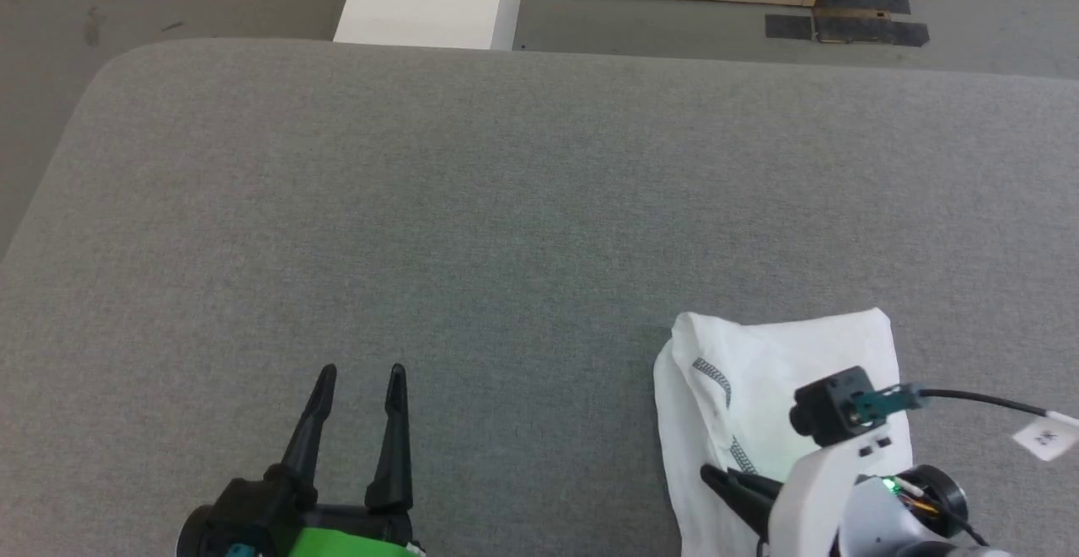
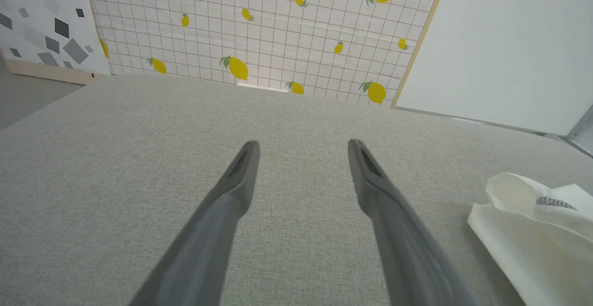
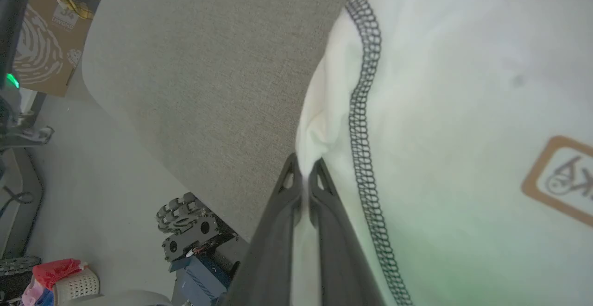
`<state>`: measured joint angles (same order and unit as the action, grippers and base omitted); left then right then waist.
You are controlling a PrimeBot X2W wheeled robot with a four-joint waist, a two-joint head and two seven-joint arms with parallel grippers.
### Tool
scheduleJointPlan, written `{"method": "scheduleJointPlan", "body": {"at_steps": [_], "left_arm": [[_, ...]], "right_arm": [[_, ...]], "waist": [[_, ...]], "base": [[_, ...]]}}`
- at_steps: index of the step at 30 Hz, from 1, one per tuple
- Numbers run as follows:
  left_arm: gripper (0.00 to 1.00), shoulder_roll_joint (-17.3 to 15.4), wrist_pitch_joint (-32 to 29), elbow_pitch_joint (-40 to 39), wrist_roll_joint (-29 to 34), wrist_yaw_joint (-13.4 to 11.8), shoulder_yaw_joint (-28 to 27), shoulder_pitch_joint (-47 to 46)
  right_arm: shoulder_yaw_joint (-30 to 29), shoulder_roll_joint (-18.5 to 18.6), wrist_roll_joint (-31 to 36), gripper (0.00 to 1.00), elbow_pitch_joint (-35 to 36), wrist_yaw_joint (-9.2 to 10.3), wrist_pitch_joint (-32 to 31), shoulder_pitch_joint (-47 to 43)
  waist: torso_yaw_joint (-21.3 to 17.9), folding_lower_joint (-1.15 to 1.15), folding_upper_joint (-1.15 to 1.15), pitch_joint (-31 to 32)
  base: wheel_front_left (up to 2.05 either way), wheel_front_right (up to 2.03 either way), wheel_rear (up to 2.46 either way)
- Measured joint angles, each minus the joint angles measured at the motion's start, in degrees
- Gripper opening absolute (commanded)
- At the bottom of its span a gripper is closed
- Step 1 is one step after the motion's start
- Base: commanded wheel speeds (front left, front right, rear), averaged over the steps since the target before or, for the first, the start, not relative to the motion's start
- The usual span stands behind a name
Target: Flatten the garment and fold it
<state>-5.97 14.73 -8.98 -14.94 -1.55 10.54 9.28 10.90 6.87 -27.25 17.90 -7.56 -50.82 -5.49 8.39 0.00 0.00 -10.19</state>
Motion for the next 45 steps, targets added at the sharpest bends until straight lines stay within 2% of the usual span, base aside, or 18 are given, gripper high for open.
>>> {"method": "scheduleJointPlan", "body": {"at_steps": [3, 4, 5, 8, 12, 18, 22, 25, 30, 34, 35, 45], "left_arm": [[1.0, 0.32, 0.0, 0.58, 0.0, 0.42, 0.16, -0.05], [1.0, 0.57, 0.0, 1.02, 0.0, 0.57, 0.33, -0.35], [1.0, 0.64, 0.0, 1.12, 0.01, 0.74, 0.44, -0.53], [1.0, 0.85, 0.0, 1.41, 0.08, 1.09, 0.85, -1.14], [1.0, 1.05, 0.0, 1.66, 0.23, 1.27, 0.57, -1.26], [1.0, 1.51, 0.0, 1.94, 0.23, 1.52, -0.01, -1.25], [1.0, 1.79, 0.0, 1.77, 0.24, 1.53, -0.42, -1.18], [1.0, 1.85, 0.0, 1.34, 0.34, 1.55, -0.56, -1.17], [1.0, 1.97, 0.0, 0.62, 0.87, 1.54, -0.92, -1.17], [1.0, 2.11, 0.0, -0.29, 1.57, 1.18, -2.0, -1.16], [1.0, 2.16, 0.0, -0.75, 1.56, 0.97, -2.37, -1.08], [1.0, 2.26, 0.0, -0.94, 1.86, 1.01, -2.25, -1.09]], "right_arm": [[0.9, -0.74, 3.15, 0.0, -5.23, -0.01, 1.02, 1.33], [0.91, -1.72, 7.16, 0.4, -10.87, -0.01, 3.13, 2.96], [0.62, -2.12, 7.91, 0.99, -12.29, -0.01, 3.79, 3.47], [0.67, -2.69, 9.66, 1.0, -15.74, -0.01, 5.67, 5.26], [1.46, -3.43, 9.14, 1.0, -16.07, -0.01, 6.71, 7.26], [0.81, -1.72, 6.13, 1.0, -9.94, -0.01, 4.31, 7.69], [-3.92, 0.24, 3.68, 1.0, -2.42, -0.01, 2.45, 6.21], [-9.76, 1.4, 2.9, 1.0, 2.76, -0.01, 2.34, 3.69], [-17.58, 1.31, 2.66, 1.0, 5.71, -0.01, 3.0, -0.76], [-18.8, -0.18, 2.49, 1.0, 3.57, -0.01, 4.07, -4.53], [-18.53, -1.48, 2.64, 1.0, 0.36, -0.01, 5.31, -6.04], [-18.85, -2.5, 4.56, 1.0, -11.99, -0.01, 11.88, -4.54]], "waist": [[0.24, 0.0, 0.0, 0.2], [0.48, 0.0, 0.0, 0.32], [0.54, 0.0, 0.0, 0.3], [0.83, 0.0, 0.0, 0.24], [0.51, 0.0, 0.0, 0.3], [-0.83, 0.0, 0.0, 0.69], [-1.94, 0.0, 0.0, 0.9], [-2.74, 0.0, 0.0, 0.69], [-3.62, 0.0, 0.0, -0.19], [-4.06, 0.0, 0.0, -0.07], [-3.94, 0.0, 0.0, 0.46], [-1.62, 0.0, 0.0, 0.12]], "base": [[0.0, 0.0, 0.0], [0.0, 0.0, 0.0], [0.0, 0.0, 0.0], [0.0, 0.0, 0.0], [0.0, 0.0, 0.0], [0.0, 0.0, 0.0], [0.0, 0.0, 0.0], [0.0, 0.0, 0.0], [0.0, 0.0, 0.0], [0.0, 0.0, 0.0], [0.0, 0.0, 0.0], [0.0, 0.0, 0.0]]}}
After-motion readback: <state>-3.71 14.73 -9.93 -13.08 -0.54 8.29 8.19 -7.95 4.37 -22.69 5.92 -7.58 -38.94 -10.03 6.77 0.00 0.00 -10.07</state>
